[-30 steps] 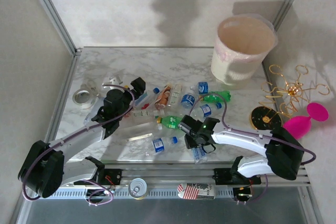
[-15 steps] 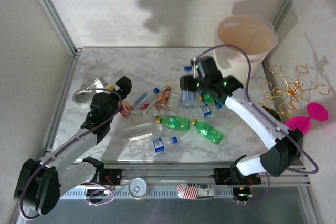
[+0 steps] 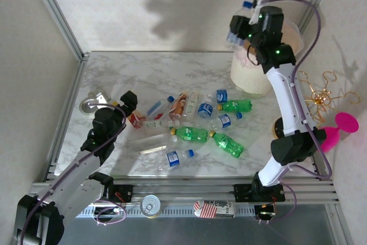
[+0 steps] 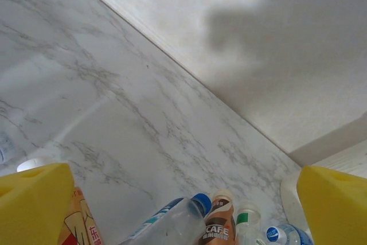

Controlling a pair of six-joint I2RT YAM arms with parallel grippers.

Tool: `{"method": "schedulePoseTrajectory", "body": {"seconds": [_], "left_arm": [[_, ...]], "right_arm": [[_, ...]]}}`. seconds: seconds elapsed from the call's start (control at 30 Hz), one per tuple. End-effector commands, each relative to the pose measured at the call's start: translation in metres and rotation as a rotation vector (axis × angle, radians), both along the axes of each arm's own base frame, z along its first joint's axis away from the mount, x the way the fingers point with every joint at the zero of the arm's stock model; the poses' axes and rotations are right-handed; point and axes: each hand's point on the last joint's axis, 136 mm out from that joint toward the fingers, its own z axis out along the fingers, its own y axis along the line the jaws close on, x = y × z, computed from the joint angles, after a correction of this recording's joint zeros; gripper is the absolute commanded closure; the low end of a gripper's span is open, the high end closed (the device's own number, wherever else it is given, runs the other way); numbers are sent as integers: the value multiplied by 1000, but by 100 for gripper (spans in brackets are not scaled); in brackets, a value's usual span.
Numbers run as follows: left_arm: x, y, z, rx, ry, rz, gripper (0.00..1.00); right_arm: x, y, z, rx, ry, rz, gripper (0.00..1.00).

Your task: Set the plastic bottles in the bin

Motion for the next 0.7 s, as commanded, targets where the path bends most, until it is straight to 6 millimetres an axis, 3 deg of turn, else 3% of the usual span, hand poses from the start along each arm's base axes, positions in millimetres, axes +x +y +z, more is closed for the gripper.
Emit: {"method": "schedulePoseTrajectory", "body": {"seconds": [0.0, 0.13, 0.27, 0.5, 0.67], "left_arm": [[-4, 6, -15, 25, 41, 15, 0], [-4, 6, -16, 18, 41, 14, 0], [-5, 8, -19, 31, 52, 24, 0], [-6, 15, -15, 62, 44, 49, 1], [-10, 24, -7, 89, 31, 82, 0]], "right_arm": [[24, -46, 15, -71, -89, -173, 62], [42, -85, 8, -164, -93, -309, 62], [60, -104, -20, -237, -26, -360, 61], [78, -104, -96, -254, 163, -333, 54], [78, -103, -122, -239, 224, -329, 42]]}}
